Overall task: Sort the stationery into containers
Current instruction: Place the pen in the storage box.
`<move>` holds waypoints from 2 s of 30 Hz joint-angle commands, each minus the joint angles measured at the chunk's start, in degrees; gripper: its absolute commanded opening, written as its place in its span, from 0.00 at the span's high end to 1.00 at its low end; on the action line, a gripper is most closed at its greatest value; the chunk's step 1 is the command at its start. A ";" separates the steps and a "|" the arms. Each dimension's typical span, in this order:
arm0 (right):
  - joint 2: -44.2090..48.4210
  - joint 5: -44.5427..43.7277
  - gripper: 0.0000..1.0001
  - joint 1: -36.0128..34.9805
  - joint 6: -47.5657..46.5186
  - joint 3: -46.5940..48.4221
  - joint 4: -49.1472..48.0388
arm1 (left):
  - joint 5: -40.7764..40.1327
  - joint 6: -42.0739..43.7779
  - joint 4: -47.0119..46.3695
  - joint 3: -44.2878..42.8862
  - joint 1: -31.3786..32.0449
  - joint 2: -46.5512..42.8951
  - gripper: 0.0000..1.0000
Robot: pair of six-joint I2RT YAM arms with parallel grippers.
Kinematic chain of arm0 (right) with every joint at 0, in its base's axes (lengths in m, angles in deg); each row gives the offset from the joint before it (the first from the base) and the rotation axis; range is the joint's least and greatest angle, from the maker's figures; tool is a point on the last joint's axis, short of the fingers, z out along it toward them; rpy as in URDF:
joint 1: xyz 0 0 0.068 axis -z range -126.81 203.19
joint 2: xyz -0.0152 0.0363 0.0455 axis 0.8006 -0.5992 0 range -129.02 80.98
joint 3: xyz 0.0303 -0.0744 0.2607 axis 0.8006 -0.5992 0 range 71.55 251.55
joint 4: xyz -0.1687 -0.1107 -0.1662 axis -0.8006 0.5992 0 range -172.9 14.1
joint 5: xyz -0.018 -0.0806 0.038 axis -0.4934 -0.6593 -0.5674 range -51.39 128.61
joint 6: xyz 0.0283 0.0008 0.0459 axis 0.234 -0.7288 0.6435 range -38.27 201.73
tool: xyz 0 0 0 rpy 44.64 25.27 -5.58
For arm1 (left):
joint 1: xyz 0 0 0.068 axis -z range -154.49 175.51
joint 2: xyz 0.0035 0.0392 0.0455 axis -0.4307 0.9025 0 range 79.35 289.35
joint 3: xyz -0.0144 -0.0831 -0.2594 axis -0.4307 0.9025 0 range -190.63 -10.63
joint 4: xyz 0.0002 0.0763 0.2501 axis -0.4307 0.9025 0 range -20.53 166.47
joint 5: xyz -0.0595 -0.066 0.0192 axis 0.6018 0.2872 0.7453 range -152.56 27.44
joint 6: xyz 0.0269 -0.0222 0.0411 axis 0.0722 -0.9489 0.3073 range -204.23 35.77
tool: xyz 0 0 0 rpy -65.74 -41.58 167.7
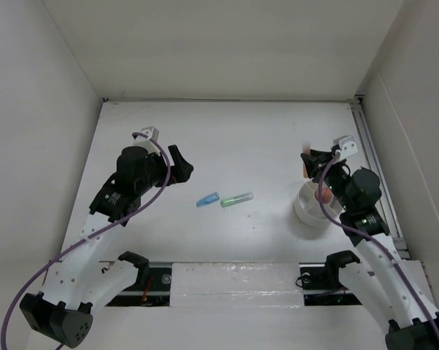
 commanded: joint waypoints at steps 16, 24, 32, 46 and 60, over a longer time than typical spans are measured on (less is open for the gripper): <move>12.53 -3.60 1.00 1.21 10.13 -12.99 -9.77 | 2.42 0.86 -2.49 0.81 0.37 -1.09 0.00; 10.10 -7.74 1.00 0.68 10.13 -14.14 -10.64 | 3.65 1.39 -2.49 0.81 0.37 -1.09 0.00; 8.86 -14.92 1.00 -0.37 10.65 -15.28 -11.70 | 4.17 1.39 -3.01 0.81 0.37 -1.62 0.00; 10.35 -22.76 1.00 -4.50 13.03 -15.28 -6.25 | 5.84 1.39 -3.54 0.81 0.37 -2.15 0.00; 7.37 -38.05 1.00 -13.11 18.30 -10.62 3.33 | 6.37 1.92 -4.07 1.33 0.37 -3.90 0.00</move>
